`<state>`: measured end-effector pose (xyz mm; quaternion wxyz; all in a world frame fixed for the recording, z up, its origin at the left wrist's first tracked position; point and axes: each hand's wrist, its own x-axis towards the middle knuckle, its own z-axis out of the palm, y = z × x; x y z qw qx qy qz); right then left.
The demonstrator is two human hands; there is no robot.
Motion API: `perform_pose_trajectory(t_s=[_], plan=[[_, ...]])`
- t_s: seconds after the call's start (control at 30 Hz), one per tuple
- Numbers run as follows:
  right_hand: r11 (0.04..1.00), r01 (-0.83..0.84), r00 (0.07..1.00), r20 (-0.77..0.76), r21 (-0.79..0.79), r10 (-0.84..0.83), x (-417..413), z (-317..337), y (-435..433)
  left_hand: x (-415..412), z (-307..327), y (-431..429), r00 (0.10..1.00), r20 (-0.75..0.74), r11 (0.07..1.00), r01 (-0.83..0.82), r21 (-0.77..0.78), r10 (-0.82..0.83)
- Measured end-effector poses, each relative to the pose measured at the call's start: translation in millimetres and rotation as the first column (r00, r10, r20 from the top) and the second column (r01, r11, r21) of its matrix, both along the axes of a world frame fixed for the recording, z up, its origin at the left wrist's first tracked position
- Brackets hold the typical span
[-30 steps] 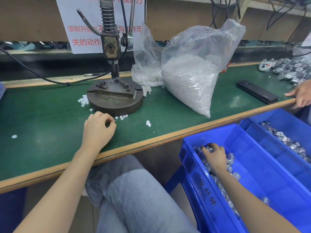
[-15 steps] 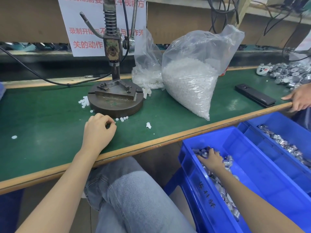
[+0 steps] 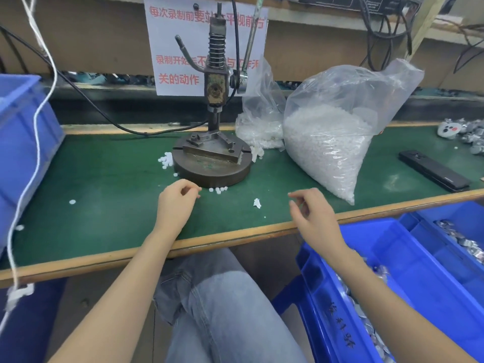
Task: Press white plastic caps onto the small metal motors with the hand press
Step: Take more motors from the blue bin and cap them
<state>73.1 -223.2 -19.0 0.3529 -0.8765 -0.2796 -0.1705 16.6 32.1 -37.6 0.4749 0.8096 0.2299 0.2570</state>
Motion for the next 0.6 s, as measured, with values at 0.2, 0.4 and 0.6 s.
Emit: perform_pose_trajectory(t_s=[0.2, 0.4, 0.6], plan=[[0.970, -0.214, 0.976, 0.021, -0.113, 0.217, 25, 14, 96, -25, 18, 16, 0.997, 0.038, 0.978, -0.055, -0.203, 0.064], [0.941, -0.324, 0.945, 0.004, -0.098, 0.326, 17, 11, 165, -52, 51, 38, 0.985, 0.137, 0.987, -0.088, -0.135, 0.107], [0.824, -0.491, 0.854, 0.032, -0.283, 0.520, -6, -15, 213, -82, 111, 79, 0.963, 0.238, 0.990, -0.138, 0.020, 0.129]])
